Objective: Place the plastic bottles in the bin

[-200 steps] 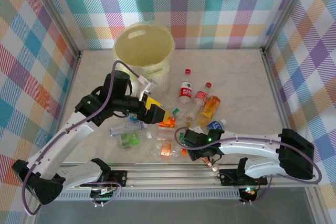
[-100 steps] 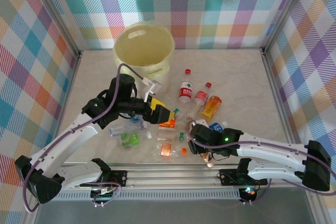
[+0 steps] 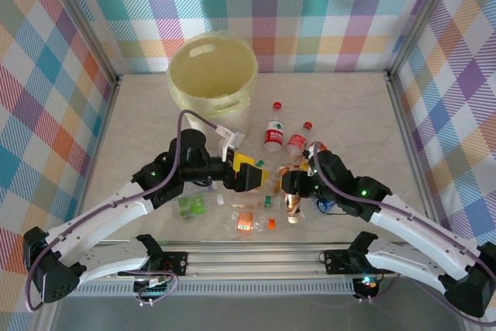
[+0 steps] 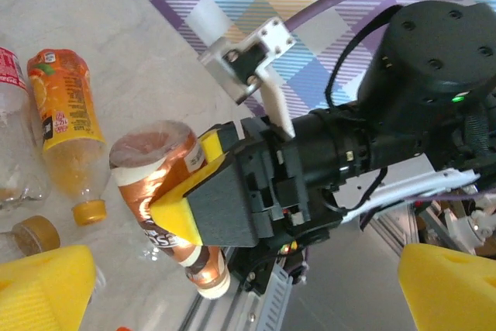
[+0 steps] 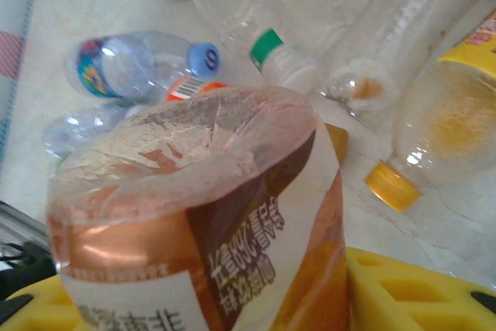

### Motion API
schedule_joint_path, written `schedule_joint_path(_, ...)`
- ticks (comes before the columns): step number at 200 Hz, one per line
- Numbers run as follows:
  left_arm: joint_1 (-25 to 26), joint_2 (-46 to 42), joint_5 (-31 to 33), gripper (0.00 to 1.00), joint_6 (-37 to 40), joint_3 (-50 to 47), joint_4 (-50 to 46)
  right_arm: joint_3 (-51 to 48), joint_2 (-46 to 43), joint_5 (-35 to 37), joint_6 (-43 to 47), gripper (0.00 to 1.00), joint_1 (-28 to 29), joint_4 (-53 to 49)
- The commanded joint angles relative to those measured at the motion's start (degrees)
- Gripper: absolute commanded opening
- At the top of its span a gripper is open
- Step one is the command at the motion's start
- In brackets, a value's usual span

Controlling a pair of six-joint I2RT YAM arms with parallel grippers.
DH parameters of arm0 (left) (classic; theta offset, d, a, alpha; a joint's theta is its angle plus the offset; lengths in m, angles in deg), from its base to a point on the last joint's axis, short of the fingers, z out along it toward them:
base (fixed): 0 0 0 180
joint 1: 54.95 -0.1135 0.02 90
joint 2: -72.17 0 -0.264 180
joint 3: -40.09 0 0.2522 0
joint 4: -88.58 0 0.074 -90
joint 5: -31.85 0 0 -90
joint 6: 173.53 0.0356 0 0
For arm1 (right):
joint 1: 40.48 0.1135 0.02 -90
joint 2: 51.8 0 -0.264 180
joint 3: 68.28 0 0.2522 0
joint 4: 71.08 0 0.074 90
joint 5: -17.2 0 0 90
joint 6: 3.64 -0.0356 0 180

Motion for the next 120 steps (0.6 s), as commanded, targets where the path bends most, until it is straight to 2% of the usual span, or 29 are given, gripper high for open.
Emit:
schedule_joint_path(1, 2.5, -0.9, 5.0, 1.0, -2.8, -2.7, 9.1, 3.9, -1.3, -3.6, -3.2, 0.52, -1.3, 5.8)
schedule_joint_path(28, 4.6, 0.3, 5.6, 1.0, -2.5, -3.2, 11.3, 6.2, -2.1, -5.7, -4.6, 0.52, -3.3, 8.1)
schedule_joint_path(61, 6.1, 3.8, 0.9, 0.99, -1.9, -2.7, 13.2, 7.5, -2.9, -9.8, -6.4, 0.52, -5.8, 11.9)
schedule_joint_path(120, 8.0, 9.2, 1.4, 0.97, -3.4, -0.7, 17.2, 7.3, -3.5, -15.4, -9.5, 0.52, -8.0, 16.6)
